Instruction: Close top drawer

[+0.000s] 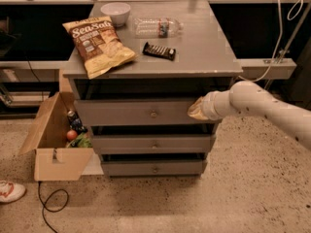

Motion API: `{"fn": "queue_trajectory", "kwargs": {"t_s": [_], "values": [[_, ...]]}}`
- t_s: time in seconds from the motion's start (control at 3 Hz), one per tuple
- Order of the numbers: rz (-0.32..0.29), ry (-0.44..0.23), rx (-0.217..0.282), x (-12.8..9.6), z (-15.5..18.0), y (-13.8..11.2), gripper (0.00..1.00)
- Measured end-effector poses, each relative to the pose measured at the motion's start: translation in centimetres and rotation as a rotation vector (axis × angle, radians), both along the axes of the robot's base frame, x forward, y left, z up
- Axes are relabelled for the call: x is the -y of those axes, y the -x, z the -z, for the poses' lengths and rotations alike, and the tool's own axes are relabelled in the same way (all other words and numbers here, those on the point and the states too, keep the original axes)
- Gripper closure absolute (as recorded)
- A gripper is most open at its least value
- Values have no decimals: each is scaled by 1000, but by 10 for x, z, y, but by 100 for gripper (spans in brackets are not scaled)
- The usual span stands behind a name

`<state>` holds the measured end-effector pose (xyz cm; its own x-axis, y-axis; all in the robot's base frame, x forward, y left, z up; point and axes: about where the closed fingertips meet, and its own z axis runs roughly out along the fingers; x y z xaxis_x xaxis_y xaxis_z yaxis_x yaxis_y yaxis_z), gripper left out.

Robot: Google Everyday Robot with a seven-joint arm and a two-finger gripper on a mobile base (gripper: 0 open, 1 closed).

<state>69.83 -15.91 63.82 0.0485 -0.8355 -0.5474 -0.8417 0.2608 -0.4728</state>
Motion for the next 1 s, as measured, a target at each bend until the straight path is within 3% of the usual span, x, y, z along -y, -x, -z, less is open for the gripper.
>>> {"fn": "queue_trajectory", "kwargs": {"t_s": [0.67,1.0], "values": [[-4,-33,24,8,-14,14,100],[-21,-75,38,28,-40,60,100]]}}
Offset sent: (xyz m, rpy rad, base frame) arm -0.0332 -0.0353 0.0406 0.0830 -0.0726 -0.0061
